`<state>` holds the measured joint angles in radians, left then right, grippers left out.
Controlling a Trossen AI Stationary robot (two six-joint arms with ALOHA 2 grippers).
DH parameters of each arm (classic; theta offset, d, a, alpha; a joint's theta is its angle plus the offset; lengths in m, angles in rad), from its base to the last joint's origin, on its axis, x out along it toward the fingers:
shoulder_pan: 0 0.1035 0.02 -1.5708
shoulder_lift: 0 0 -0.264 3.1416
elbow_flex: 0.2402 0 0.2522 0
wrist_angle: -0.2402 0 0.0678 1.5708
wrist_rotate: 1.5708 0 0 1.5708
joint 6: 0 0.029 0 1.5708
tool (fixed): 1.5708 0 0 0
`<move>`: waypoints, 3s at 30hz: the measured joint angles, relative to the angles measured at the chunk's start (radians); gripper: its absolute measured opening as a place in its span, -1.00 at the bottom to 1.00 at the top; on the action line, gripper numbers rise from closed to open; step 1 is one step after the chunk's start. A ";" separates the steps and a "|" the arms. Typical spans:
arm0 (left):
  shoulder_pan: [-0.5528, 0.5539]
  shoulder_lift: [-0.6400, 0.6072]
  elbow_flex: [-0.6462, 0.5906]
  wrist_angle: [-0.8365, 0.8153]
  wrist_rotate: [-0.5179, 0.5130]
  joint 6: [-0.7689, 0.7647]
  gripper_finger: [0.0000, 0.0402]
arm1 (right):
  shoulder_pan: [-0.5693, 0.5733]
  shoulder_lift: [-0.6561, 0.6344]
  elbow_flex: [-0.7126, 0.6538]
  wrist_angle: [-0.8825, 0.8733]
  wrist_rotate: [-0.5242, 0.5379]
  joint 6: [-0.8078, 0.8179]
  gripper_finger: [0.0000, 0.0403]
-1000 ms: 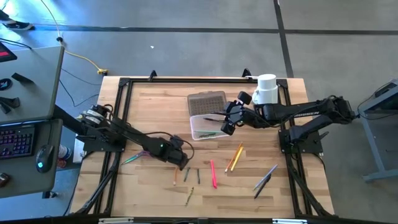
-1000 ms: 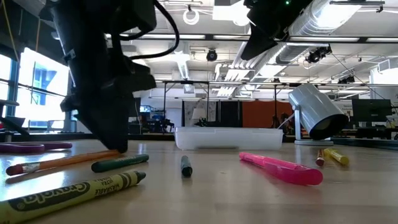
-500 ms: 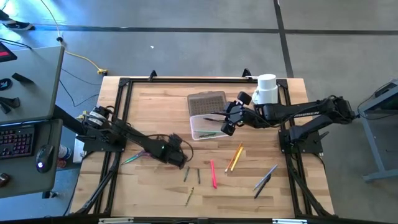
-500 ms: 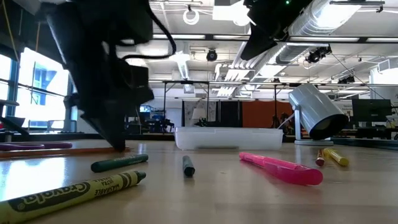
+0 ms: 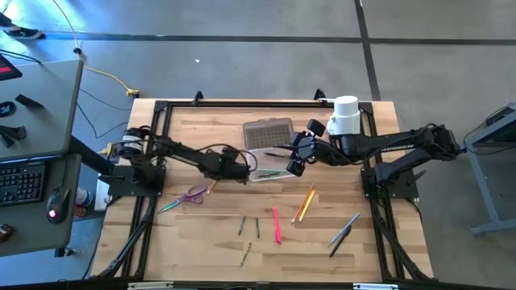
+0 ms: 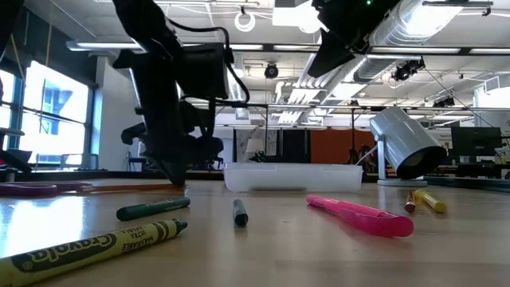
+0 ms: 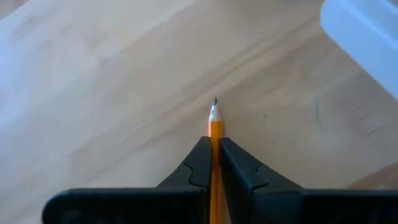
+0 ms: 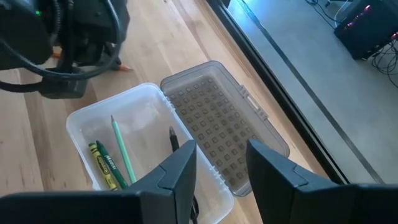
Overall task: Pick & place school supplies into a supply box
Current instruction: Put the left orange pencil into the gray supply box
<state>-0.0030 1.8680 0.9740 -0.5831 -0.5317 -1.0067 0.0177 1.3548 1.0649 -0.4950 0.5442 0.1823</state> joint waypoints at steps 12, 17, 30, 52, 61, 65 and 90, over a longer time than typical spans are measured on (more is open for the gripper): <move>0.015 0.025 -0.006 0.052 -0.042 0.021 -0.45 | 0.000 0.000 0.000 0.000 -0.001 0.020 -0.37; -0.013 0.019 -0.090 0.169 -0.091 -0.024 -0.34 | 0.000 0.000 0.000 0.000 -0.001 0.022 -0.37; -0.110 0.021 -0.345 0.584 -0.332 -0.221 -0.37 | 0.000 0.000 0.000 0.000 -0.002 0.008 -0.37; -0.105 -0.041 -0.332 0.639 -0.281 0.047 -0.82 | 0.000 0.000 0.001 0.000 -0.001 0.024 -0.37; -0.098 -0.312 -0.283 0.506 -0.240 0.254 -0.94 | 0.000 0.000 0.001 0.000 -0.002 0.055 -0.37; -0.089 -0.394 -0.280 0.575 -0.188 0.360 -0.90 | 0.000 0.000 0.001 -0.001 -0.002 0.057 -0.37; -0.072 -0.057 -0.314 0.538 -0.099 0.085 0.04 | 0.000 0.000 0.001 -0.001 -0.082 0.047 -0.37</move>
<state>-0.0748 1.8112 0.6605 -0.0451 -0.6308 -0.9217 0.0181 1.3544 1.0660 -0.4958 0.4622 0.2295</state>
